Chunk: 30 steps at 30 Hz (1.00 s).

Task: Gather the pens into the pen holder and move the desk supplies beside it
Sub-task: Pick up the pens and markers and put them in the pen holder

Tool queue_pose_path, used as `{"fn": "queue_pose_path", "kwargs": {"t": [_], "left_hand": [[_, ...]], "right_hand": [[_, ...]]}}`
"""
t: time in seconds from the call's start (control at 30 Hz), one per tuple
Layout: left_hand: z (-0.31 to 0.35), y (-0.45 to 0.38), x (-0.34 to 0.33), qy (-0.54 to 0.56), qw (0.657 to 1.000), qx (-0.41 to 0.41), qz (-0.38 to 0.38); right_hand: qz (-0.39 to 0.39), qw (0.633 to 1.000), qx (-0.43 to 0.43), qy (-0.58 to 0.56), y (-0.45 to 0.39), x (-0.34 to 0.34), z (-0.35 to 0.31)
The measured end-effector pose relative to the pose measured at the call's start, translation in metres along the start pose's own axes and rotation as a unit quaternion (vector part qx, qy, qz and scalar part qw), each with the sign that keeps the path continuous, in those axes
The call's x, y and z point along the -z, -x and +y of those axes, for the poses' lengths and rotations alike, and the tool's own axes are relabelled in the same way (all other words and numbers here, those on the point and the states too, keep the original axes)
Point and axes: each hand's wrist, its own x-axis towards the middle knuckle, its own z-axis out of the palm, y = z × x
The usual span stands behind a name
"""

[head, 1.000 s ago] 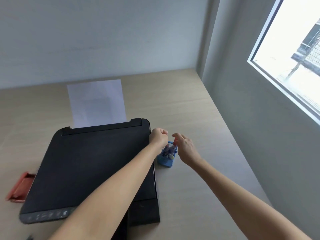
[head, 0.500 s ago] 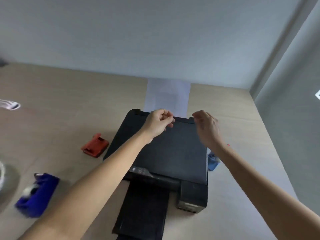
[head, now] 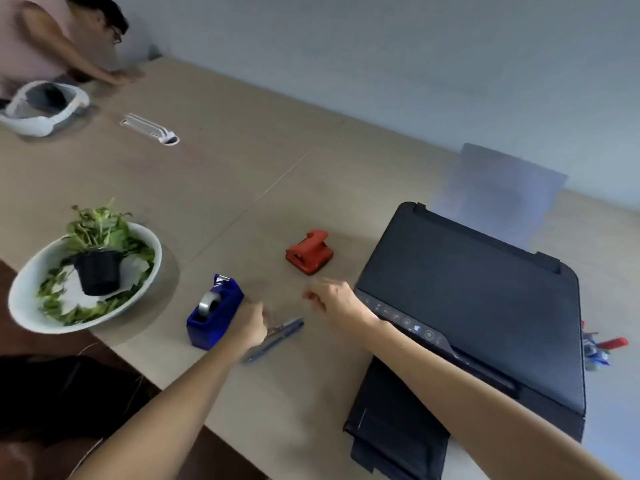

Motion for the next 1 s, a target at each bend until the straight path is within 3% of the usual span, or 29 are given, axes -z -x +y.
{"fn": "queue_pose_path", "kwargs": {"t": [0.17,0.33,0.53,0.7,0.83,0.93,1.0], "left_hand": [[-0.034,-0.004,-0.023,-0.117,0.992,-0.01,-0.049],[-0.045,-0.01,-0.035,-0.15,0.988,-0.033,-0.033],[-0.057,-0.009,-0.028,-0.008,1.0,-0.017,0.018],[-0.057,0.01,0.004,0.113,0.987,-0.051,0.098],[-0.015,0.031,0.047,0.147,0.963,-0.125,0.188],[0.037,0.046,0.081,0.18,0.942,-0.167,0.23],[0.084,0.055,0.096,0.218,0.922,-0.209,0.244]], "right_hand": [[-0.17,0.977,-0.108,0.066,-0.028,-0.075,0.017],[-0.171,0.97,-0.133,0.112,-0.033,-0.118,0.031],[-0.192,0.944,-0.132,0.232,-0.023,-0.129,0.042],[-0.206,0.941,-0.175,0.201,-0.008,-0.094,0.029],[-0.09,0.979,-0.087,0.163,0.025,-0.02,0.004],[0.071,0.993,-0.038,0.085,0.068,0.05,-0.004],[0.194,0.98,-0.05,0.018,0.104,0.1,0.0]]}}
